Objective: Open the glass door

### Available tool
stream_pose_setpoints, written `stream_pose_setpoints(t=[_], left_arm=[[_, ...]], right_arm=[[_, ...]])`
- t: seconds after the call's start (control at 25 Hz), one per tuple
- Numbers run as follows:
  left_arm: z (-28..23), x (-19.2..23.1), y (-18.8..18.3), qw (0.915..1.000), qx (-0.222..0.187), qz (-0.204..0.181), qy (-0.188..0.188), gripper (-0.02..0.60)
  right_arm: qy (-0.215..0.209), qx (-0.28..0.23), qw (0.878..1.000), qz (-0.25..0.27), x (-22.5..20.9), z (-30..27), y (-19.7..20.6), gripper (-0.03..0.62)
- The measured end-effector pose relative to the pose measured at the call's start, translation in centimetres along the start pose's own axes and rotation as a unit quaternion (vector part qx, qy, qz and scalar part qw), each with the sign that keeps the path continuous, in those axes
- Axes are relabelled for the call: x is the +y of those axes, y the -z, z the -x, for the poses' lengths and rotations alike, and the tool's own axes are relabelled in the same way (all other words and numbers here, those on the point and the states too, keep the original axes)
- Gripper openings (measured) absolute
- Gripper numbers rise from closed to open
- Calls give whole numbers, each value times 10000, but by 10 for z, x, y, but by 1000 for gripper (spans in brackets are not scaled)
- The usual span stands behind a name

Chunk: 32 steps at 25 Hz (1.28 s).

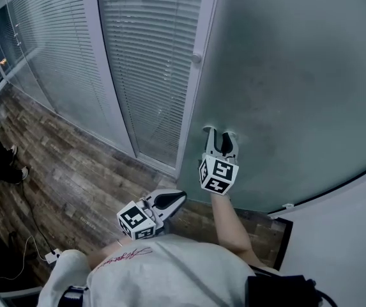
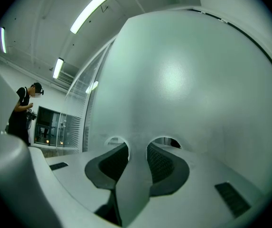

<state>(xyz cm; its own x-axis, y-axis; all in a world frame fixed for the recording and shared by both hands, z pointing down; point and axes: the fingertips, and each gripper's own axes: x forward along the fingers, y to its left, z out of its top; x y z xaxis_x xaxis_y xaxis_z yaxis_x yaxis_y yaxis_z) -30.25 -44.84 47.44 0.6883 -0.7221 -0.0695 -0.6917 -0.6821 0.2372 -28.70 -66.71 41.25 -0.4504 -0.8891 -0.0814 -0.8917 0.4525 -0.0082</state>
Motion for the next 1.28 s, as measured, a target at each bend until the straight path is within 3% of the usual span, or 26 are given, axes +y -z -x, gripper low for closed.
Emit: stream_pose_setpoints(t=[0.2, 0.44, 1.0, 1.28], left_arm=[[-2, -17, 5, 10000, 36, 9, 35, 18], [10, -23, 18, 9992, 15, 233, -336, 18], [32, -41, 26, 9994, 109, 14, -343, 18], [45, -46, 26, 9993, -82, -47, -363, 18]], right_arm=[[-96, -73, 9999, 45, 5, 16, -2, 133], [-267, -151, 9995, 41, 10, 38, 1, 133], [-571, -265, 9980, 53, 27, 85, -4, 132], [-844, -163, 9963, 3, 30, 112, -3, 132]])
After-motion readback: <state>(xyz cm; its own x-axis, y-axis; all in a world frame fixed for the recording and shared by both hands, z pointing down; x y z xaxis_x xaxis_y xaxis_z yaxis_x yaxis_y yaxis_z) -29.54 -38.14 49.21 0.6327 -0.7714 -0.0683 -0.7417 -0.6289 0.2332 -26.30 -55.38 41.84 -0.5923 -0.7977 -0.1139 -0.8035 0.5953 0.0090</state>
